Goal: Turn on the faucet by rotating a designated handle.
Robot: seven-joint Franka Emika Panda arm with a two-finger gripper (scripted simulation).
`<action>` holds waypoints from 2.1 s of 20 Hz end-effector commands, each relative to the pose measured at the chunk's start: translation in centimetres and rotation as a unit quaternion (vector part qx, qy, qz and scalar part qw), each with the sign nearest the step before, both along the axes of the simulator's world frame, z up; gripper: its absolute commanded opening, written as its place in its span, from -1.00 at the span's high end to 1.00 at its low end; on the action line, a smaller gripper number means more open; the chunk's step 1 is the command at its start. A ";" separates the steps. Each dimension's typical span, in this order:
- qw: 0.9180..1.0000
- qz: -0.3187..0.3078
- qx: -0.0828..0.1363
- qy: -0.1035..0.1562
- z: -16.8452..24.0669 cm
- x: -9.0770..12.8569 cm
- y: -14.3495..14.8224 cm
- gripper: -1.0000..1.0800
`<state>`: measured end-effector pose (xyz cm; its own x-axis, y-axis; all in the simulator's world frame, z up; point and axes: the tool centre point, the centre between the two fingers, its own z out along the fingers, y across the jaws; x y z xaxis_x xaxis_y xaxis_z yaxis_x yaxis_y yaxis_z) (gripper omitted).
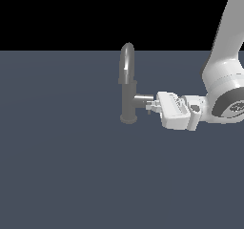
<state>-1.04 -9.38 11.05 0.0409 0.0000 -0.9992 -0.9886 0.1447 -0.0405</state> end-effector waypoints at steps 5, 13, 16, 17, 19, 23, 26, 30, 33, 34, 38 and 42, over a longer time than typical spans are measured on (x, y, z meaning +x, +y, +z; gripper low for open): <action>1.000 -0.001 0.000 0.007 -2.2 0.6 -0.2 1.00; 1.000 -0.003 0.000 0.014 -5.1 1.5 -0.4 1.00; 1.000 -0.003 0.000 0.017 -6.1 1.7 -0.5 1.00; 1.000 -0.003 0.000 0.018 -6.4 1.8 -0.5 1.00; 1.000 0.011 0.006 -0.012 -1.9 1.9 -1.3 1.00; 1.000 0.009 0.005 -0.007 -2.8 2.7 -1.3 1.00; 1.000 0.007 0.004 -0.003 -3.4 3.4 -1.3 1.00; 1.000 0.005 0.004 0.001 -4.2 4.2 -1.3 1.00; 1.000 0.004 0.003 0.004 -4.9 4.8 -1.3 1.00; 1.000 0.003 0.003 0.006 -5.1 5.0 -1.3 1.00; 1.000 0.001 0.002 0.010 -5.9 5.7 -1.3 1.00; 1.000 -0.001 0.001 0.014 -6.6 6.4 -1.3 1.00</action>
